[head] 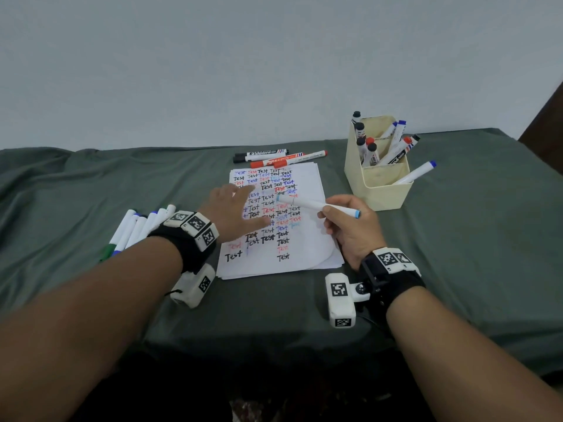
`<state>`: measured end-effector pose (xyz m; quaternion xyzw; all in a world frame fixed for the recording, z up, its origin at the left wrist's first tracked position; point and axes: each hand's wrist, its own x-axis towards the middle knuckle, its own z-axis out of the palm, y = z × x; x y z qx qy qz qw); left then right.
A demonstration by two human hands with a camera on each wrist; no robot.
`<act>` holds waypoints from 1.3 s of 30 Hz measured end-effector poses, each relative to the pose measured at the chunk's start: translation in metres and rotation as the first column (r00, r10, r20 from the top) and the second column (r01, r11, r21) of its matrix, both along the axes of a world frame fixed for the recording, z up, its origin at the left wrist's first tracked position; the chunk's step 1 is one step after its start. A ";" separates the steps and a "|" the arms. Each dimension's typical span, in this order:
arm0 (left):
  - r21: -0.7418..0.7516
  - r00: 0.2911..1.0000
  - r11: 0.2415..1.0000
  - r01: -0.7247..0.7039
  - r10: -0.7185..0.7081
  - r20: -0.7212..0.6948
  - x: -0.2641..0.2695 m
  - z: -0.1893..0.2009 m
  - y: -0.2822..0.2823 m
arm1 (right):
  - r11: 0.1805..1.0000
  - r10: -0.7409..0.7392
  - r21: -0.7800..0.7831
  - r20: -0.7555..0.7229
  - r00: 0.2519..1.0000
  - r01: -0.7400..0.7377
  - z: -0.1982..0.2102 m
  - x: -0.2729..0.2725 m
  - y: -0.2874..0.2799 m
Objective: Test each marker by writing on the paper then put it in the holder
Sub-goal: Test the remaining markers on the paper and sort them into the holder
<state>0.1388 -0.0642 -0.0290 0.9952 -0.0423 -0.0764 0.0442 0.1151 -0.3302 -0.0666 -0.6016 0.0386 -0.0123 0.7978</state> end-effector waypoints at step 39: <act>0.064 0.943 0.995 -0.078 0.095 -0.318 -0.008 -0.021 0.006 | 0.519 -0.100 -0.760 0.400 0.911 0.391 0.078 0.042 -0.080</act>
